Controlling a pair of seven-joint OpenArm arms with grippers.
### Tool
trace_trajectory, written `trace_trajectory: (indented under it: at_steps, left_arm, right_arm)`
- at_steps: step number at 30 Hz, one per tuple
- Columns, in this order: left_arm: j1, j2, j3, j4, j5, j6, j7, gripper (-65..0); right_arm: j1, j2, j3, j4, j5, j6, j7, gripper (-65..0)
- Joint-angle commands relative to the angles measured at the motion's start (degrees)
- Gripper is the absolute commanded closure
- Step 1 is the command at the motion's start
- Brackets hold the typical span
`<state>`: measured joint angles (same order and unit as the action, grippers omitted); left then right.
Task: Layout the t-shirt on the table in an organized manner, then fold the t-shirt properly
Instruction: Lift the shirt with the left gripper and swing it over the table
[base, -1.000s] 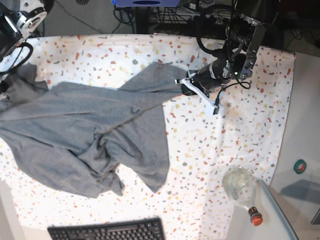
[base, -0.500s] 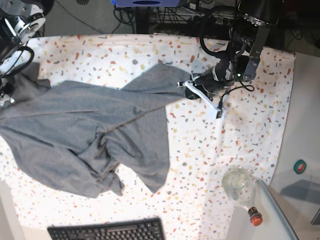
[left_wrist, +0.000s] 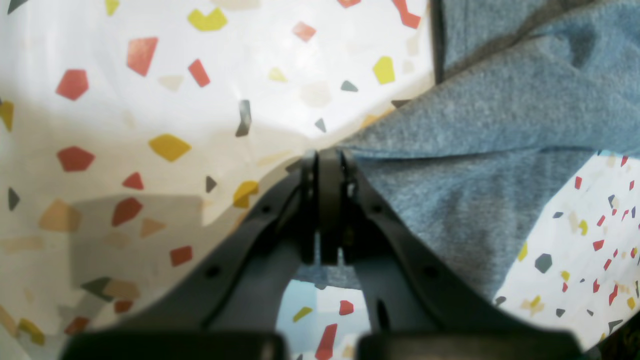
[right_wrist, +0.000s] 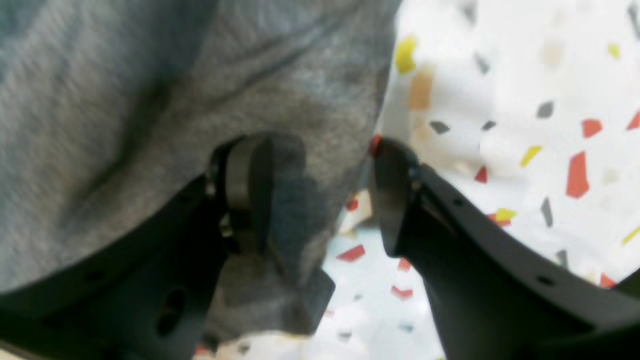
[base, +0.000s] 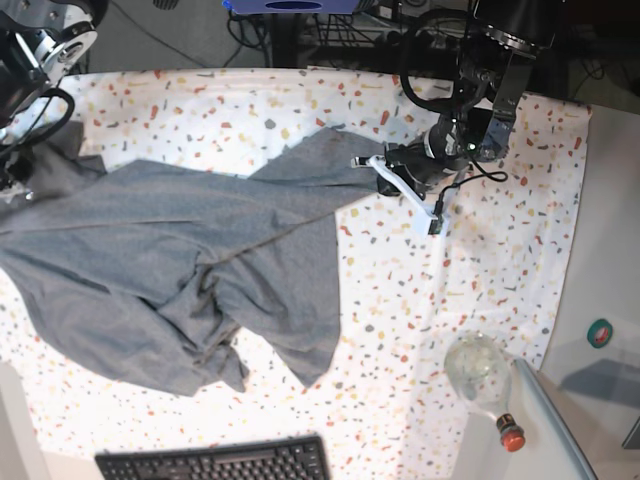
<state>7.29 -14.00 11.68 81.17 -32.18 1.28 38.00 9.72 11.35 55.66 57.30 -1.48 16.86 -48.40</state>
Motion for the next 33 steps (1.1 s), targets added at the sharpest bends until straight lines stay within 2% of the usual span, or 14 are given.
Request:
trace_trajectory:
  at_steps: [1,3,4,8,10,12,15,18,22,27,30,33]
  left_arm:
    - [-0.65,-0.46,-0.21,1.08,-0.21,-0.27,-0.59,0.0]
    - [-0.74,-0.46,-0.3,1.16,-0.21,-0.27,-0.59,0.0]
    - [-0.74,-0.46,-0.3,1.52,-0.21,-0.27,-0.59,0.0]
    - [-0.74,-0.81,-0.21,5.74,3.48,-0.27,-0.59,0.0]
    - [-1.0,-0.81,-0.3,8.37,11.48,-0.27,-0.59,0.0]
    - [-3.73,-0.46,0.23,10.57,21.85,-0.27,-0.24,0.0]
    - [-9.53,-0.37,4.71,10.57,36.27,-0.27,-0.24,0.0]
    - [-17.71,0.07,10.69,6.44,44.01,-0.27,-0.15,0.0]
    - [-31.77,3.67,15.79,-4.55,45.5,-0.27,1.52,0.0]
    - [-50.67,12.2,18.43,-20.46,45.68,-0.27,1.43,0.0]
    - [-61.75,18.09,17.9,-26.09,45.68,-0.27,1.34,0.0]
    - [-69.66,20.46,17.72,-24.95,45.68,-0.18,1.43,0.0]
  right_arm:
    - [0.79,0.56,0.12,0.68,0.73,0.06,-2.28,-23.6]
    - [0.7,0.56,1.0,0.94,0.82,0.32,-3.6,-10.5]
    - [0.79,0.38,2.32,1.21,0.82,1.2,-3.95,-0.8]
    - [0.79,0.21,6.1,7.19,0.73,6.13,-5.44,0.0]
    - [0.7,0.21,5.57,11.76,0.73,7.71,-8.7,0.0]
    - [0.7,0.21,3.64,16.68,0.73,7.71,-10.81,0.0]
    - [0.97,0.65,-3.13,21.78,0.55,7.71,-11.25,0.0]
    - [5.36,2.4,-9.99,21.16,0.38,7.53,-10.89,0.0]
    - [15.12,6.18,-16.32,13.08,0.29,7.45,-7.11,0.0]
    - [31.03,13.3,-23.88,0.86,0.38,2.87,-2.89,0.0]
    - [40.35,16.91,-27.22,-0.64,0.38,2.79,-4.13,0.0]
    - [49.49,20.34,-30.47,-0.55,0.64,2.96,-8.7,0.0]
